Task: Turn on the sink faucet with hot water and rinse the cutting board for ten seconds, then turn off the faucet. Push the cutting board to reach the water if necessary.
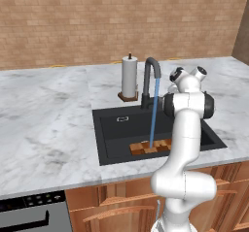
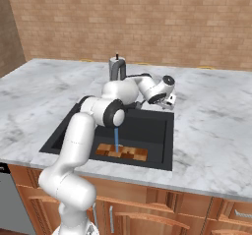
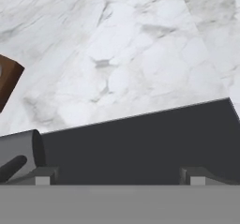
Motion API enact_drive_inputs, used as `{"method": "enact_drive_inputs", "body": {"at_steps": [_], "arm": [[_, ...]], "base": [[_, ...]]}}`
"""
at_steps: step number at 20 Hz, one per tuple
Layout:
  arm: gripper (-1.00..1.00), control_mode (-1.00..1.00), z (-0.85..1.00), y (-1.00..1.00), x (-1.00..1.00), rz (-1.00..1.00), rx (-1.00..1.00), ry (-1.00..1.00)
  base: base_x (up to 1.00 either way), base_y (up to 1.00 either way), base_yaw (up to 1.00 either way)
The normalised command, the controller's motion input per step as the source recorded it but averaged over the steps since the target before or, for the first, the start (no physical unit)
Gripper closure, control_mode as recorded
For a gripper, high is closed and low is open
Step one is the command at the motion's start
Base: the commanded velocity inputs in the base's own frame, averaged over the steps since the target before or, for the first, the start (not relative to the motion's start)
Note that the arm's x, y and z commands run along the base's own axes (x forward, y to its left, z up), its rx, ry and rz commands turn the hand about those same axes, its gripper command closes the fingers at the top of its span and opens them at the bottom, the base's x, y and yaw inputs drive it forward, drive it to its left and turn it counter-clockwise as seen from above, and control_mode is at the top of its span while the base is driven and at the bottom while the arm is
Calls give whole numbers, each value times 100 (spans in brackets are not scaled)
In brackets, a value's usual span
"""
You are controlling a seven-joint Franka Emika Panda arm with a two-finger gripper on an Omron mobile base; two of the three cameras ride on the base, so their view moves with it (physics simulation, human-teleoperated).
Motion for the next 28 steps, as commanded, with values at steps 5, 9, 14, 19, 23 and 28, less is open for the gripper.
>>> {"method": "enact_drive_inputs", "body": {"at_steps": [5,9,14,19,23,28], "arm": [[-100,-100,0,10,0,0,0,0],[-100,-100,0,17,0,0,0,0],[-100,-100,0,16,0,0,0,0],[-100,-100,0,22,0,0,0,0],[-100,-100,0,31,0,0,0,0],[-100,-100,0,30,0,0,0,0]], "base": [[0,0,0],[0,0,0],[0,0,0],[0,0,0],[0,0,0],[0,0,0]]}}
